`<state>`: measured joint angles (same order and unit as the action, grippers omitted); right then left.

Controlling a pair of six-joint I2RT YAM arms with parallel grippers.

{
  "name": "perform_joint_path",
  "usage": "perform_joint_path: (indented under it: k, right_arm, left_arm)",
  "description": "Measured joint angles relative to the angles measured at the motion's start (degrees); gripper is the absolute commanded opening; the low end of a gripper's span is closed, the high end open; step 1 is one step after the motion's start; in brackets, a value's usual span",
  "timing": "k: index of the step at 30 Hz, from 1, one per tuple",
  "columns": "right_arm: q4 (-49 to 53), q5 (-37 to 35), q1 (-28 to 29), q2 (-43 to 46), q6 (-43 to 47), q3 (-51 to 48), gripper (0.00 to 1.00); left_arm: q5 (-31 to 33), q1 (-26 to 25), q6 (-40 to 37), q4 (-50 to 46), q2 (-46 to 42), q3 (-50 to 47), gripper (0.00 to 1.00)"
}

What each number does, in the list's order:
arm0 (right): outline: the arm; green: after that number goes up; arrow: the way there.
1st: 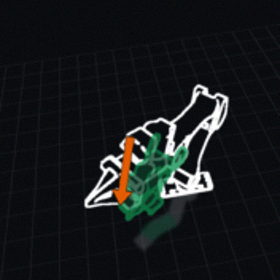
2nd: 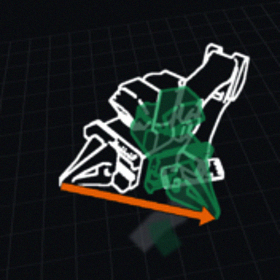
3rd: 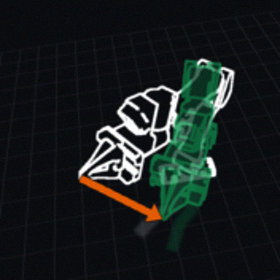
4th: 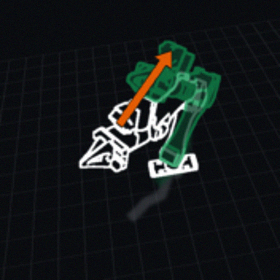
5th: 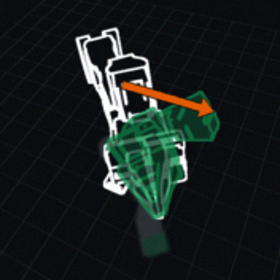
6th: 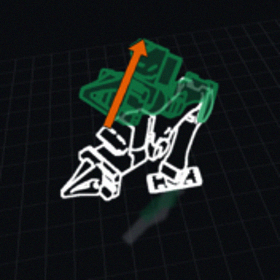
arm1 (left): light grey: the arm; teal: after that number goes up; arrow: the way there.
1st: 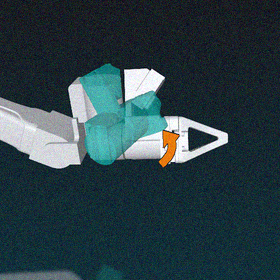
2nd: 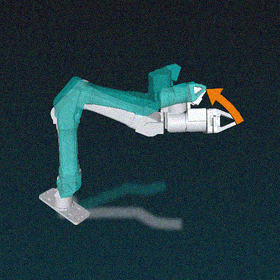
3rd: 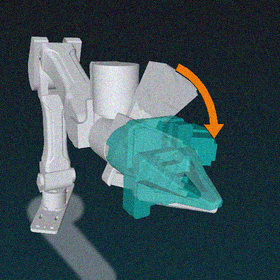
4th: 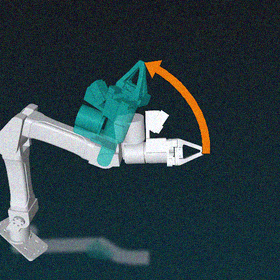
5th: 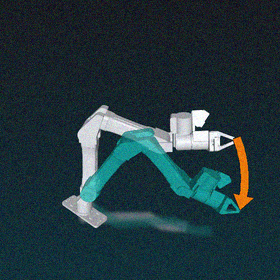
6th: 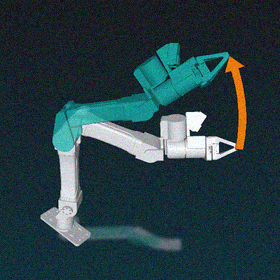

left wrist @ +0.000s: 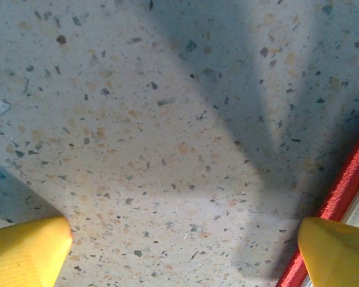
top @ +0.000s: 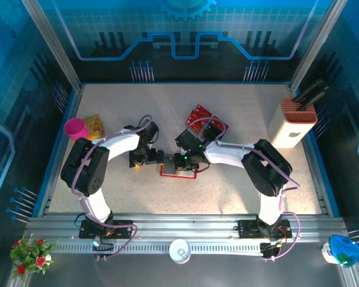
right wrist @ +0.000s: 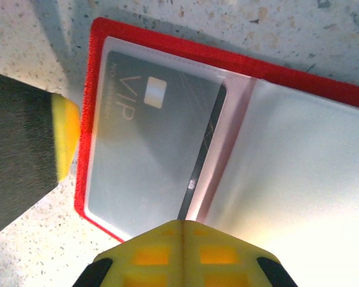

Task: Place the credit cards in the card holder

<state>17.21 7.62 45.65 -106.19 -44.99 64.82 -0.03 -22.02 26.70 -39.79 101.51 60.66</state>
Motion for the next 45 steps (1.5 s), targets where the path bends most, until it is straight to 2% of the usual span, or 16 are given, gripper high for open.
perform_joint_path:
  k: [15, 33, 40, 45]
  right_arm:
    - [0.1, -1.1, 1.2, 1.6, -0.9, -0.7, 0.00]
    - [-0.9, -0.6, 3.1, -2.2, -1.5, 0.4, 0.00]
    - [-0.2, -2.1, 2.3, 3.6, -1.6, -1.5, 0.00]
    - [-0.6, -4.0, 0.5, 9.3, -2.3, -7.0, 0.00]
  left_arm:
    - [0.0, 0.0, 0.0, 0.5, -0.4, -0.5, 0.99]
    - [0.0, 0.0, 0.0, 2.1, -1.7, -1.9, 0.99]
    - [-0.7, 0.0, -0.2, 1.9, -2.7, -1.9, 0.99]
    - [-2.3, 0.0, -0.9, -0.2, -4.4, 0.4, 0.99]
